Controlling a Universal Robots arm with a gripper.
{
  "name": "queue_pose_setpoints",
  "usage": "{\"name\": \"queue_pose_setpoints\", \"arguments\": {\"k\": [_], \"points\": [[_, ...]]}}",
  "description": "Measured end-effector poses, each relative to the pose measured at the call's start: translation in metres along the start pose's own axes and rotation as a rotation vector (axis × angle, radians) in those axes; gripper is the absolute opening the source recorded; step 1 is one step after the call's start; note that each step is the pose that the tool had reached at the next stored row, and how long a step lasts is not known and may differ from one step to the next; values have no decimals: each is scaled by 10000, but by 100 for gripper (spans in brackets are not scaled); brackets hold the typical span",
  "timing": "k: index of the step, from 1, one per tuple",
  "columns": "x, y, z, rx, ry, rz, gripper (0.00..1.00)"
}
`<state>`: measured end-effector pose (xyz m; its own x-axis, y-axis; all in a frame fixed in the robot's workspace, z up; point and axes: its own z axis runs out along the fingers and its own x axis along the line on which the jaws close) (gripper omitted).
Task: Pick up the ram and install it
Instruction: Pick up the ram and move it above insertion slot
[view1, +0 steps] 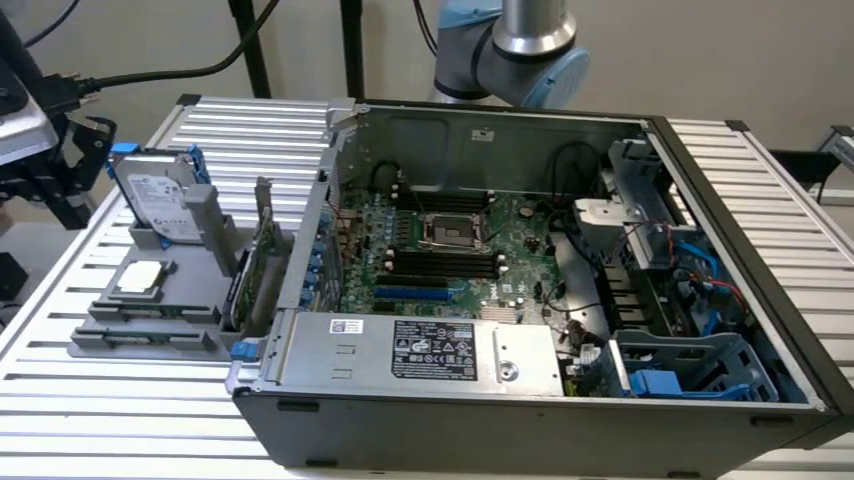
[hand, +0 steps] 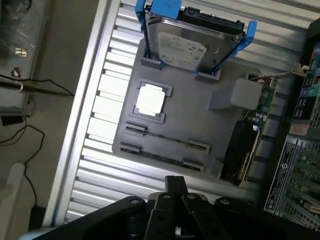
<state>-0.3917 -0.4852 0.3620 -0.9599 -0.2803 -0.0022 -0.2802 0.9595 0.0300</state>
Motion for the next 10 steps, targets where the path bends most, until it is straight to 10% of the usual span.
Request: {"name": "queue_pose_setpoints", "arguments": {"k": [10], "points": [[0, -2, 65, -4, 55, -1809, 11]]}}
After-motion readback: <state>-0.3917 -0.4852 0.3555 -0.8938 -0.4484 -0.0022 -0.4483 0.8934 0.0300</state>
